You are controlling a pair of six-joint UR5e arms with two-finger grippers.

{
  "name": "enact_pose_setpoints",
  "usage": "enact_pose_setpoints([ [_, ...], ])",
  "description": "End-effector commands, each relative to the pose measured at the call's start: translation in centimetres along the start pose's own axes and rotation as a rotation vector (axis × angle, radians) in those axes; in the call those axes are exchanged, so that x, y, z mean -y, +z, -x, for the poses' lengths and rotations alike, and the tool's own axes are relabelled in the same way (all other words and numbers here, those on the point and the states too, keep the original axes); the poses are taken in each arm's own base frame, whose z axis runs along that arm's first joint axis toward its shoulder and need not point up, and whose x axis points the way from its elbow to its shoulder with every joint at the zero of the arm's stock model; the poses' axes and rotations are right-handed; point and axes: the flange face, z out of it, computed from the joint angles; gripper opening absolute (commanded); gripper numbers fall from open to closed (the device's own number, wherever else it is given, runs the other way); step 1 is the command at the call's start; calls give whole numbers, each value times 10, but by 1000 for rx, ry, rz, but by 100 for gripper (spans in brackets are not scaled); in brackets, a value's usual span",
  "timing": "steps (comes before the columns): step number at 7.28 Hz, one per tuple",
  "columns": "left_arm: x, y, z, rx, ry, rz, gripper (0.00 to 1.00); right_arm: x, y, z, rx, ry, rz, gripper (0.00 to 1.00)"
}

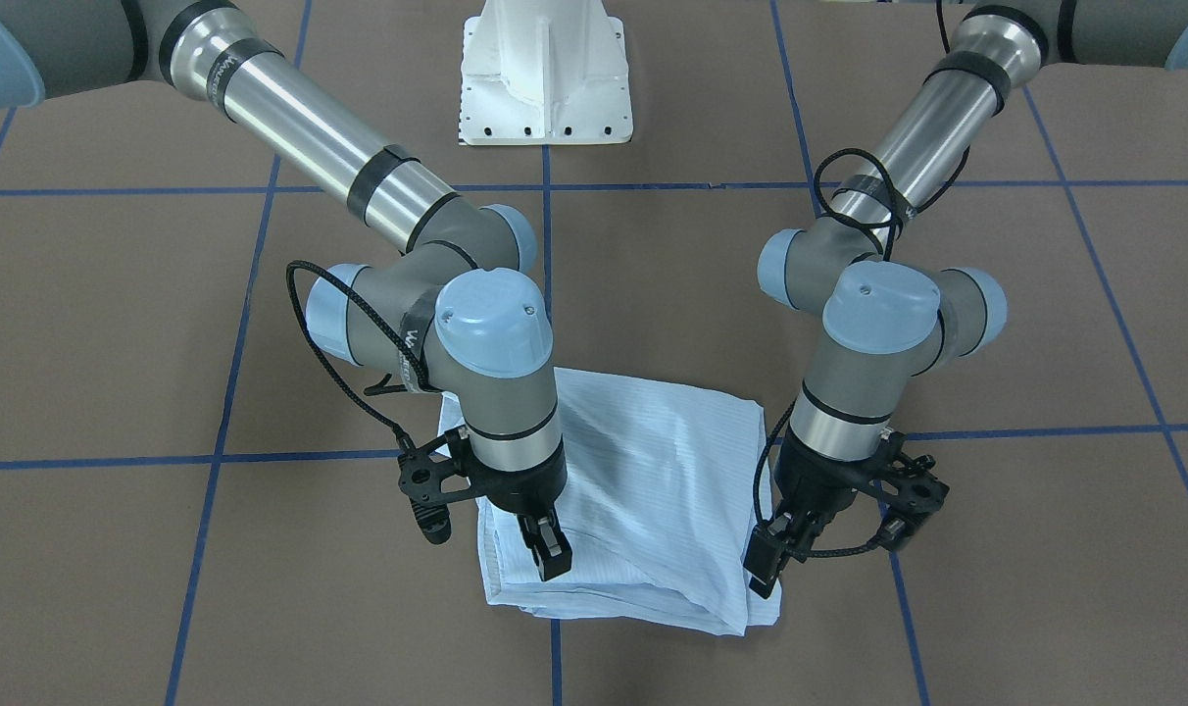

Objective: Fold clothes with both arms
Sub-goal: 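Lay the folded edge down near the collar and open both grippers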

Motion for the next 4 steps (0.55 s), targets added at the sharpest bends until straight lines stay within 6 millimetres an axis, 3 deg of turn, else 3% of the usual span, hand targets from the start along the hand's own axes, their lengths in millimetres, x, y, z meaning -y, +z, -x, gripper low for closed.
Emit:
enact_pose_setpoints([
  [1, 11, -19, -4, -41, 43, 2, 100, 44, -1, 9, -19, -136, -9, 100],
  [2, 9, -44, 19, -61, 154, 64, 100, 80, 0, -6, -74, -285, -9, 100],
  [4, 39, -96, 84, -96, 473, 100, 100, 190, -25, -69, -206, -636, 56, 100],
])
